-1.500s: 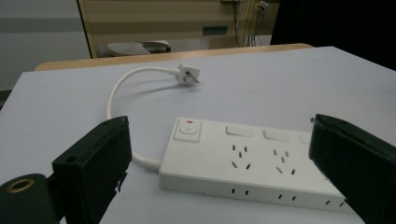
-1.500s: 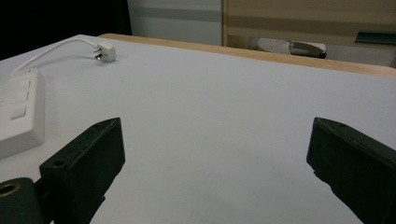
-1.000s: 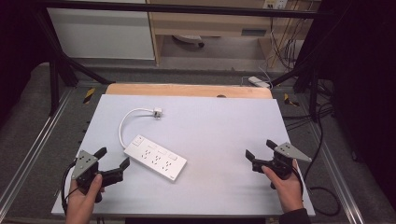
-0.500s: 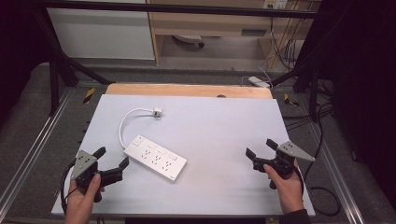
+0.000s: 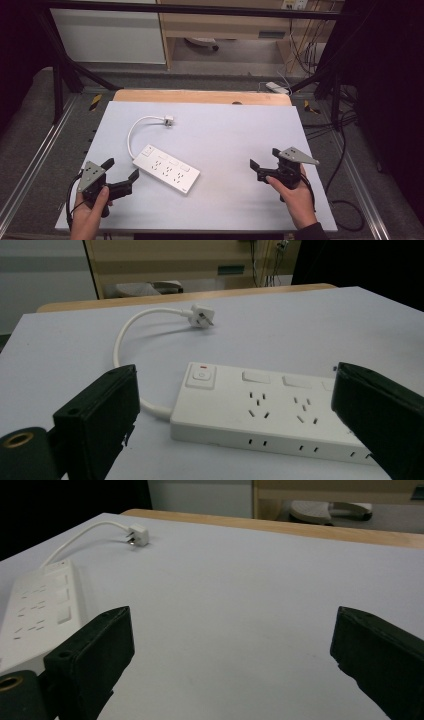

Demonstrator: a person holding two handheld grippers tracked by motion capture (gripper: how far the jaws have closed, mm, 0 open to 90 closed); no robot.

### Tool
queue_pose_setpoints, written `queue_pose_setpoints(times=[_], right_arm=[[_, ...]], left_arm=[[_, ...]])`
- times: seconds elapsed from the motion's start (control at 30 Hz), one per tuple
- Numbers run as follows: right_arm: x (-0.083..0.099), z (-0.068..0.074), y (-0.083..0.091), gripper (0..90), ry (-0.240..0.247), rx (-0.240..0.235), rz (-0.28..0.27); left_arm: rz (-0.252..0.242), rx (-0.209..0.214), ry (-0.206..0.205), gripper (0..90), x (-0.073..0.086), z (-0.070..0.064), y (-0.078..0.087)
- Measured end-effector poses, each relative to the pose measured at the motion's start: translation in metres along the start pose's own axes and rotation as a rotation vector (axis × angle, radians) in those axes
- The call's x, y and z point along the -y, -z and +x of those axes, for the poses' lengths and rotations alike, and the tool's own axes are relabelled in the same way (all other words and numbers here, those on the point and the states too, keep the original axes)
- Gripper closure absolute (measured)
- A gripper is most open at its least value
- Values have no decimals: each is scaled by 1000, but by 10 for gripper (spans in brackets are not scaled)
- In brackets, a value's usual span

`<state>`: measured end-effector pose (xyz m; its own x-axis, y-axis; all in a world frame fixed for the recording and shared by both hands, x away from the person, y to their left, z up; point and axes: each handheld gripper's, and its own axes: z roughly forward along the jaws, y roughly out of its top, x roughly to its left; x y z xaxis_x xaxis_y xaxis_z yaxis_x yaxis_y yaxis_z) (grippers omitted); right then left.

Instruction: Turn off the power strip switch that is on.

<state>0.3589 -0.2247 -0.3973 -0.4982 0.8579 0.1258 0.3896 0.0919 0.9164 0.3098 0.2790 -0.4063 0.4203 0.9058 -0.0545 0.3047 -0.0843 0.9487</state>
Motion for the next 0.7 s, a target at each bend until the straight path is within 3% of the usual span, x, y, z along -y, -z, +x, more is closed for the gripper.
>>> queue_pose_setpoints(times=[0.3, 0.6, 0.7], right_arm=[[-16, 30, -15, 58, 43, -65, 22], [-29, 54, -37, 85, 44, -132, 40], [-33, 65, -45, 95, 71, -143, 49]], left_arm=[[14, 23, -2, 52, 1, -2, -2], [14, 18, -5, 50, 1, -4, -3], [17, 13, -6, 52, 1, -4, -4]])
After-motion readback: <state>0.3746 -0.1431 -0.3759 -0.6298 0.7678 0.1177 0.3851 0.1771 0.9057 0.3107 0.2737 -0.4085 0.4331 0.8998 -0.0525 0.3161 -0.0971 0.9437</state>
